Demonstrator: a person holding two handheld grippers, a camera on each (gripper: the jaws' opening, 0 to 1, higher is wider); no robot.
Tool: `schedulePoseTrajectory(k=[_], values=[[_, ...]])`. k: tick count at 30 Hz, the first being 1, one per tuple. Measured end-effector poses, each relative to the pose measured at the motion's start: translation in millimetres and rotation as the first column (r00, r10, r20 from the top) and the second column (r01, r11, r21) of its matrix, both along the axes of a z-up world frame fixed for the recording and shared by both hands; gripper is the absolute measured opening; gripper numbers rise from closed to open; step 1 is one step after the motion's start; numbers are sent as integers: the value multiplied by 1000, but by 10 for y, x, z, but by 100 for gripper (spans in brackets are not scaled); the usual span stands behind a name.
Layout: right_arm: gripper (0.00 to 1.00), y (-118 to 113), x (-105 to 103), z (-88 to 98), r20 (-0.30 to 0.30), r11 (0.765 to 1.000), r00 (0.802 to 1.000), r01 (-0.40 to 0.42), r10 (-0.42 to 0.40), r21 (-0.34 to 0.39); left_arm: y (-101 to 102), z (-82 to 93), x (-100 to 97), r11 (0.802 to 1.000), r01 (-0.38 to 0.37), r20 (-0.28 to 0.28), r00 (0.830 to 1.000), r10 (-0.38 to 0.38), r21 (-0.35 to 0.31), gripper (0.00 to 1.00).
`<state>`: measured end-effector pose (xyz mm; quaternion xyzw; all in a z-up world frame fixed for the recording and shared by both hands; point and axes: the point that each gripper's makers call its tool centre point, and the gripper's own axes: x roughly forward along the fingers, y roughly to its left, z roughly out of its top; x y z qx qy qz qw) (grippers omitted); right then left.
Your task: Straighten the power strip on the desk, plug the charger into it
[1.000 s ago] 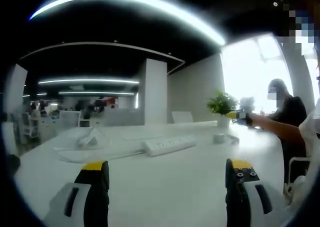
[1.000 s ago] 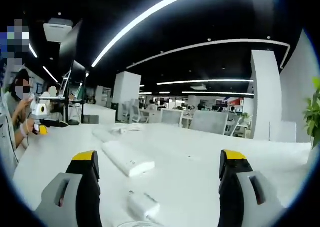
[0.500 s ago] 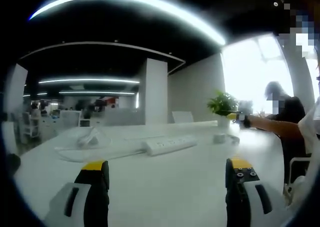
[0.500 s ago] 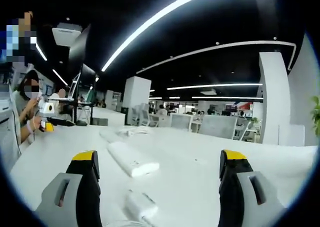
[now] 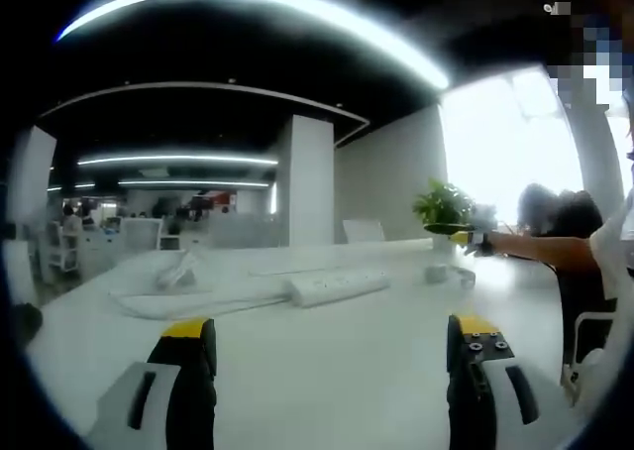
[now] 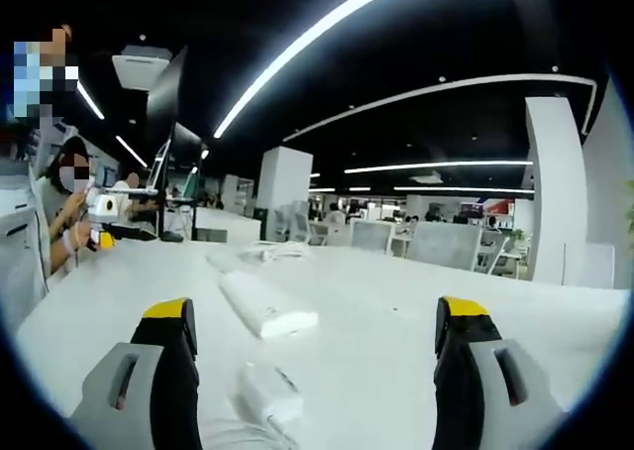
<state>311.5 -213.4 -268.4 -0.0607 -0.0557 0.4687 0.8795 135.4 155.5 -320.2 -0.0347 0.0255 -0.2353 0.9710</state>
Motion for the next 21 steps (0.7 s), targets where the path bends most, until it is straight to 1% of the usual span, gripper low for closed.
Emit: schedulePoseTrajectory(k=[4, 8, 10, 13, 15, 18, 21], values=[[100, 18, -7, -21, 12, 1000, 1000, -20, 20, -7, -6, -5, 0, 1000, 0, -2, 1000, 0, 1, 99], [100, 3, 19, -43, 7, 1000, 1000, -29, 29, 3, -24, -11, -6, 1000, 4, -3, 1000, -4, -1, 99], [100, -1, 27, -44, 33, 999, 999, -38, 38, -2, -28, -16, -9, 1000, 5, -4, 1000, -5, 0, 99], [100, 11, 28, -55, 45, 999, 998, -51, 51, -5, -21, -20, -5, 1000, 3, -6, 1000, -3, 0, 99], [100, 31, 27, -81, 38, 998, 997, -69, 69, -11, -20, -20, -3, 1000, 3, -7, 1000, -3, 0, 99], [100, 78, 11, -148, 32, 994, 994, -99, 100, -39, -28, -20, -1, 1000, 5, -7, 1000, -5, 1, 99], [100, 104, -1, -184, 26, 991, 992, -124, 125, -40, -34, -19, 2, 1000, 6, -8, 1000, -6, 0, 99]])
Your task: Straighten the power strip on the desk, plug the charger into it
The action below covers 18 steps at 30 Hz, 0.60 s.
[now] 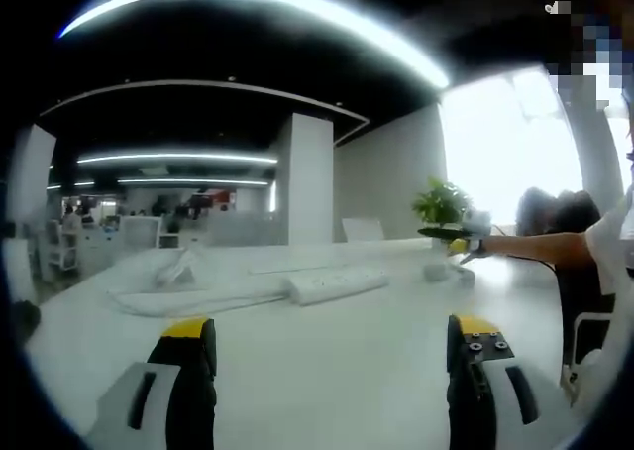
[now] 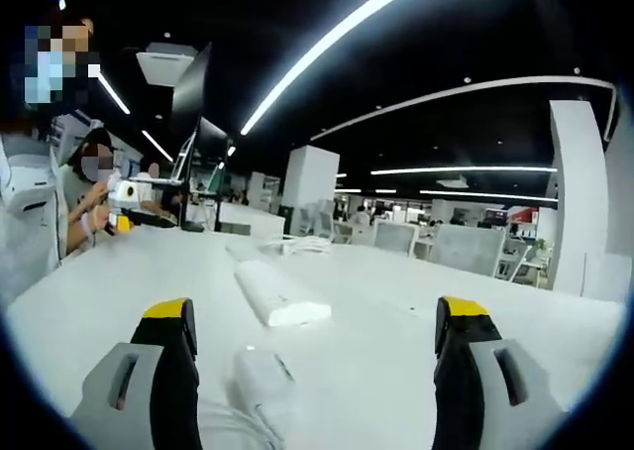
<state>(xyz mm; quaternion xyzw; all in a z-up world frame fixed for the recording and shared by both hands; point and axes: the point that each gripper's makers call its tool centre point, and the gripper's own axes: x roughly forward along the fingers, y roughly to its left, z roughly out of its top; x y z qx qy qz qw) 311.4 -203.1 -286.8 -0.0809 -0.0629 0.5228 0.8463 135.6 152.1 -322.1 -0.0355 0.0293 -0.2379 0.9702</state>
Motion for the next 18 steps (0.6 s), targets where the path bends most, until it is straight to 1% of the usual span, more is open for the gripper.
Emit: schedulePoseTrajectory(k=[6, 7, 11, 18], values=[[100, 51, -55, -78, -6, 999, 999, -47, 47, -12, -11, 5, 1, 1000, 4, -1, 1000, -4, 3, 99], [100, 57, -54, -108, -19, 998, 998, -52, 52, -17, -12, 3, 2, 1000, 4, -2, 1000, -4, 2, 99], [99, 63, -51, -177, -32, 997, 997, -66, 65, -32, -16, 6, 2, 1000, 5, -2, 1000, -5, 1, 99], [95, 55, -44, -257, -40, 996, 996, -78, 76, -44, -10, 15, 8, 1000, 3, -1, 1000, -3, -1, 99]])
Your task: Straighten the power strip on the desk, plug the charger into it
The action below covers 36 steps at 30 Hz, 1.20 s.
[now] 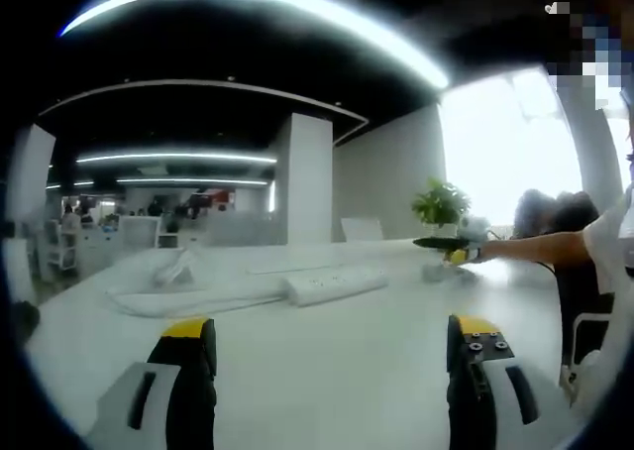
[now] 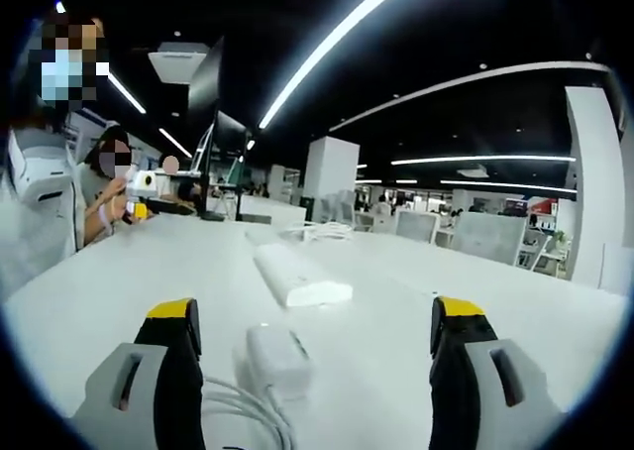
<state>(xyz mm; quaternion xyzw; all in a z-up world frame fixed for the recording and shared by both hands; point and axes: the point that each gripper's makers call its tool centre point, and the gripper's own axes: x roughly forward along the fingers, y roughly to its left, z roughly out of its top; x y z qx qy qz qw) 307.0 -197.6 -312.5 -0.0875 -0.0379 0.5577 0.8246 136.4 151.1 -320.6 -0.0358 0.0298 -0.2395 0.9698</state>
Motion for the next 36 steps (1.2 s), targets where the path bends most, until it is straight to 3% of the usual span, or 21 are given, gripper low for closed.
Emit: schedulePoseTrajectory(k=[10, 28, 36], values=[[90, 49, -15, -111, -29, 1000, 999, -23, 22, -7, 7, 16, 10, 1000, -3, 2, 1000, 3, 2, 99], [72, 132, -120, -240, -78, 998, 995, -62, 60, -27, 10, 23, -1, 1000, -5, 5, 1000, 5, 0, 99], [54, 120, -132, -281, -100, 997, 993, -69, 65, -37, 17, 22, -10, 1000, -6, 6, 1000, 6, -1, 99]])
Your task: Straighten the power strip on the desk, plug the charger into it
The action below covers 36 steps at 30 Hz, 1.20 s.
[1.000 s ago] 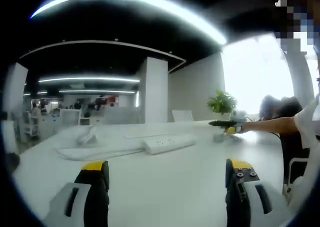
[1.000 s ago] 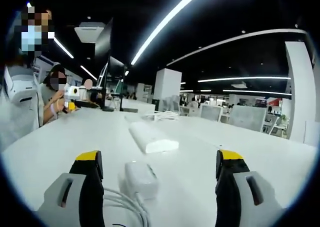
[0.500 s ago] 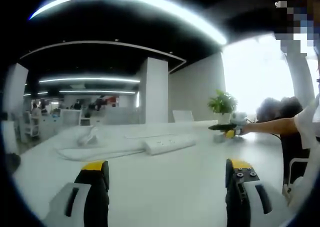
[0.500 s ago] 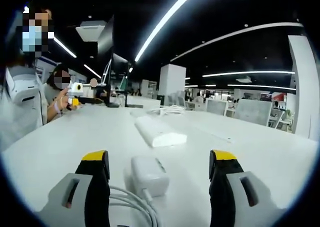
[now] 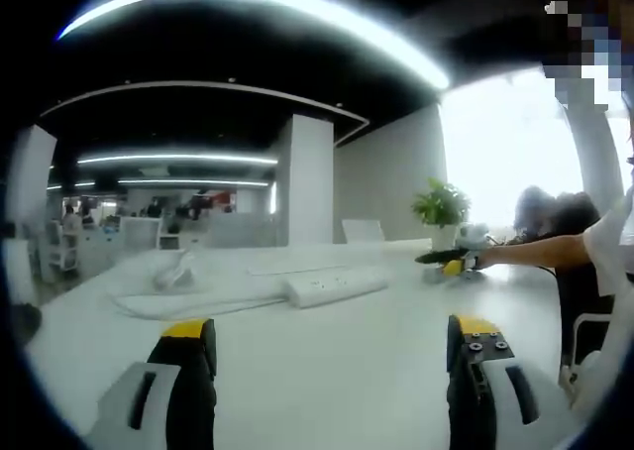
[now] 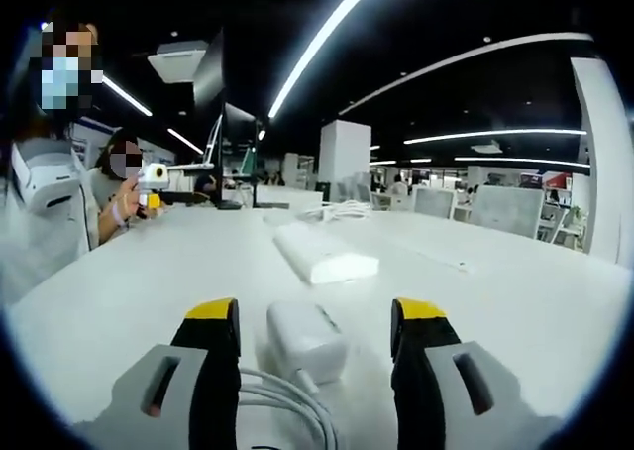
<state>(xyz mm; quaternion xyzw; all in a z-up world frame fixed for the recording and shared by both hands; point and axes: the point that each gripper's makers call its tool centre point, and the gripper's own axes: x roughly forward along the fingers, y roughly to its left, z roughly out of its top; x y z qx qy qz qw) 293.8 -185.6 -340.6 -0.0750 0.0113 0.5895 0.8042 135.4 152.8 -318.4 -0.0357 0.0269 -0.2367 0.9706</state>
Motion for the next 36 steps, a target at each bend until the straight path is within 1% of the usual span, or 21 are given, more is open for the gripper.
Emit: schedulePoseTrajectory(k=[4, 6, 8, 12, 18, 22, 36], values=[[52, -16, 9, -10, -6, 1000, 1000, -1, 1, -4, -6, -8, -1, 1000, 1, -2, 1000, -1, 0, 99], [50, -18, 5, -15, -8, 1000, 1000, -5, 4, -6, -9, 0, -7, 1000, 2, 1, 1000, -2, -1, 99], [46, -7, -16, -40, -27, 1000, 1000, -12, 12, -16, -8, 4, -11, 1000, 2, 2, 1000, -2, -1, 99], [44, 4, -23, -61, -24, 999, 1000, -15, 15, -29, 7, 9, -17, 1000, -3, 4, 1000, 3, -2, 99], [37, 3, -26, -89, -24, 999, 1000, -16, 15, -45, 21, 5, -24, 1000, -5, 2, 1000, 5, -3, 99], [35, 11, -36, -106, -20, 998, 1000, -22, 21, -56, 21, 0, -27, 1000, -5, 2, 1000, 5, -6, 99], [34, 21, -42, -120, 8, 997, 1000, -12, 13, -81, 17, 14, -14, 1000, -5, 5, 1000, 5, -7, 99]])
